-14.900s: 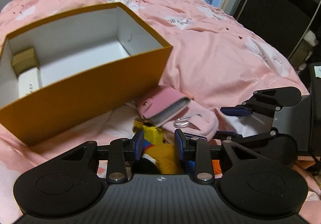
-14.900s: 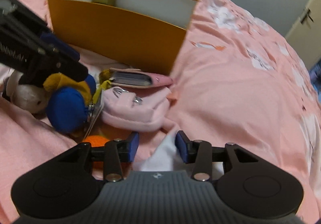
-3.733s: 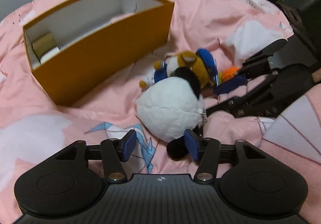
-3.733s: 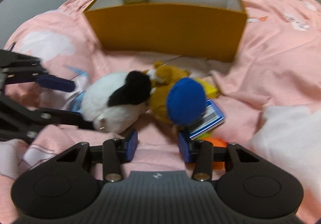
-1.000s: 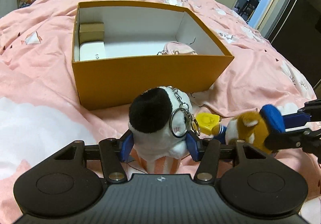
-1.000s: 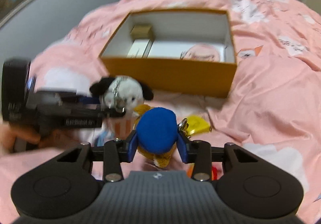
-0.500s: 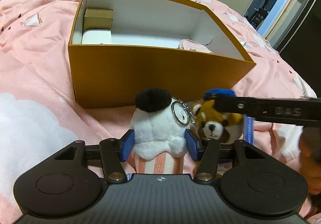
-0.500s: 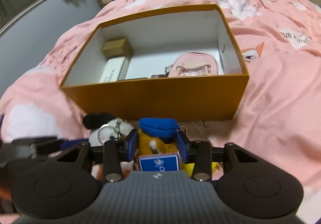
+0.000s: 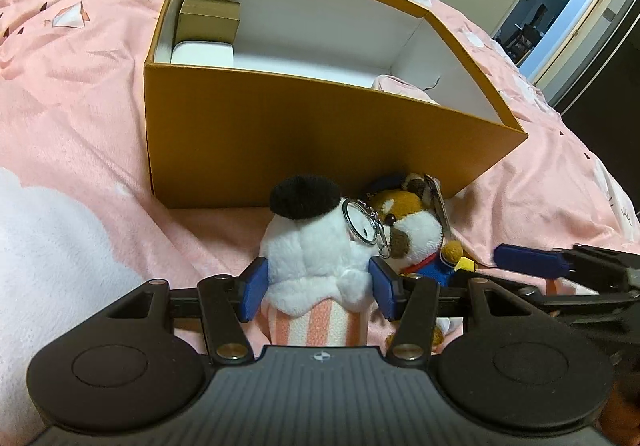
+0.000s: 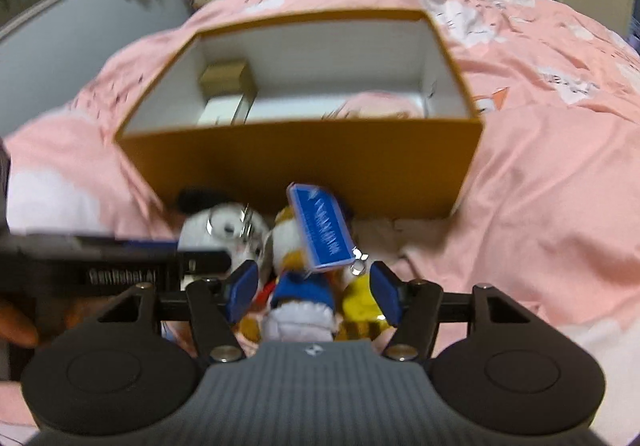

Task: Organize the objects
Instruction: 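Lift the panda plush and dog plush off the bedspread with both grippers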

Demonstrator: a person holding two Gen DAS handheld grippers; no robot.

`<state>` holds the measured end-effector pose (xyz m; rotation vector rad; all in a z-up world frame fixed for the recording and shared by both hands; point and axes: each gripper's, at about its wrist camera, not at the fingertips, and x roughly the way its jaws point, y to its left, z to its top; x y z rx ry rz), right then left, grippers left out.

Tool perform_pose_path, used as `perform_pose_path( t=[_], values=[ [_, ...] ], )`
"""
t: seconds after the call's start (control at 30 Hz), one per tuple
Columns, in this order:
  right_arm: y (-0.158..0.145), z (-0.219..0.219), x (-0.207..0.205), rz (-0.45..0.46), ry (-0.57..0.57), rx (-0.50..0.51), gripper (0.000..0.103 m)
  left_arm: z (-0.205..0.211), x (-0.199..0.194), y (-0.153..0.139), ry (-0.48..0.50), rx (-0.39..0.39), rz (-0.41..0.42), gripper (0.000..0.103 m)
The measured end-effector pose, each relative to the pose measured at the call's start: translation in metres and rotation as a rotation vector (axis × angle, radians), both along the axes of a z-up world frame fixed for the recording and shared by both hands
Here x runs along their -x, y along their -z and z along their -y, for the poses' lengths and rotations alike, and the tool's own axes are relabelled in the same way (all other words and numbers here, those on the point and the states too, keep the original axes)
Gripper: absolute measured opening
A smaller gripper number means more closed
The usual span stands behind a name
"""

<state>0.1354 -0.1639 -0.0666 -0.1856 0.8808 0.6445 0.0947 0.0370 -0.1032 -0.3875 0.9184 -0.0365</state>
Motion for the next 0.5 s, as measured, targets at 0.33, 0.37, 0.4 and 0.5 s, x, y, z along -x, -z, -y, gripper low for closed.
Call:
perform_pose_path(
  t=[0.33,0.37,0.4,0.5],
  values=[
    [0.036,-0.012,-0.022,-0.107,-0.017,0.004,0.042,-0.004,-0.003,0.007,-0.011,0.008,-0.023,0.072],
    [0.038,-0.01,-0.023,-0.12,-0.013,-0.011,0.04,-0.003,-0.004,0.008,-0.012,0.011,-0.026,0.074],
    [0.039,-0.008,-0.024,-0.128,-0.012,-0.023,0.039,-0.003,-0.005,0.009,-0.014,0.015,-0.031,0.076],
    [0.041,-0.005,-0.026,-0.151,-0.002,-0.047,0.038,-0.003,-0.005,0.01,-0.022,0.022,-0.038,0.076]
  ],
)
